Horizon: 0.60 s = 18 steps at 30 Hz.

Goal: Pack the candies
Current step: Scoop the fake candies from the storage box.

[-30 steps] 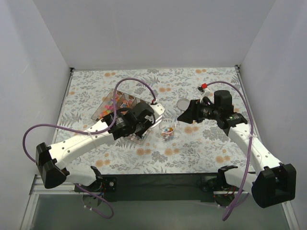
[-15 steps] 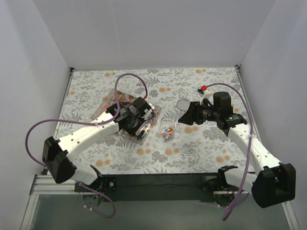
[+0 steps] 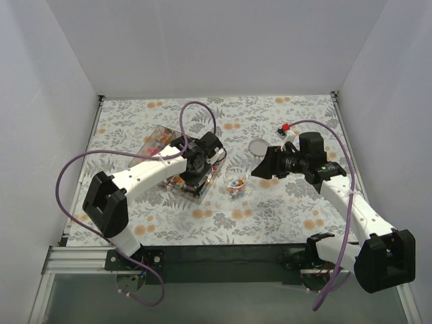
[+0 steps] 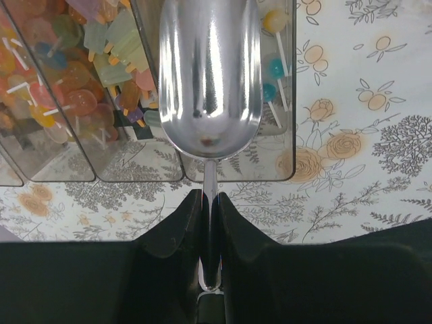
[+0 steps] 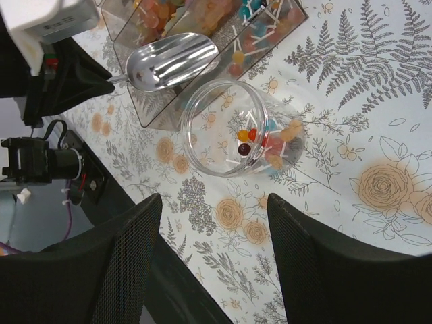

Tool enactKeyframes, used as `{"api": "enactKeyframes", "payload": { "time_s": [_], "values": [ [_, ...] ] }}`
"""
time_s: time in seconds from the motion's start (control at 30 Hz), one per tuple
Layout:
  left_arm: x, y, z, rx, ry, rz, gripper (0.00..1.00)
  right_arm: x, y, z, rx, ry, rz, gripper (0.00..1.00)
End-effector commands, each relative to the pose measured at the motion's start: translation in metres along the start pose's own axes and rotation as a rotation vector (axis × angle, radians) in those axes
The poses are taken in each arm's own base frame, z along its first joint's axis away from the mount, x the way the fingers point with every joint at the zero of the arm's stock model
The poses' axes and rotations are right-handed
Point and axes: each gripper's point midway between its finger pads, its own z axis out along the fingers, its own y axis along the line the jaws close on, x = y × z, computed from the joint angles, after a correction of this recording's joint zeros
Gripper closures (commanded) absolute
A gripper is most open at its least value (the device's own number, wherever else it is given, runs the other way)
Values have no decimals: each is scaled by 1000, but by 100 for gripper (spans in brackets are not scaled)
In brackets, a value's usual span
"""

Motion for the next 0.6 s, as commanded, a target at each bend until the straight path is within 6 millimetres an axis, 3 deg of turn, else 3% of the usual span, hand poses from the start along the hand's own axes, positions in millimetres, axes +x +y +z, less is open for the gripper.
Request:
{"api": "enactKeyframes", "payload": {
  "time_s": [0.0, 0.3, 0.43, 0.57],
  "values": [
    [-19, 5, 0, 6, -40, -23, 100, 1, 0, -2, -3, -16, -22, 30],
    [-34, 0, 22, 35, -30, -30, 100, -2, -6, 5, 0, -5, -31, 30],
    [-40, 0, 23, 48, -34, -29, 100, -27, -9, 18, -4, -14, -59, 30],
    [-43, 1, 24, 61, -24, -33, 100, -65, -10, 37, -29, -48, -71, 31]
  ]
}}
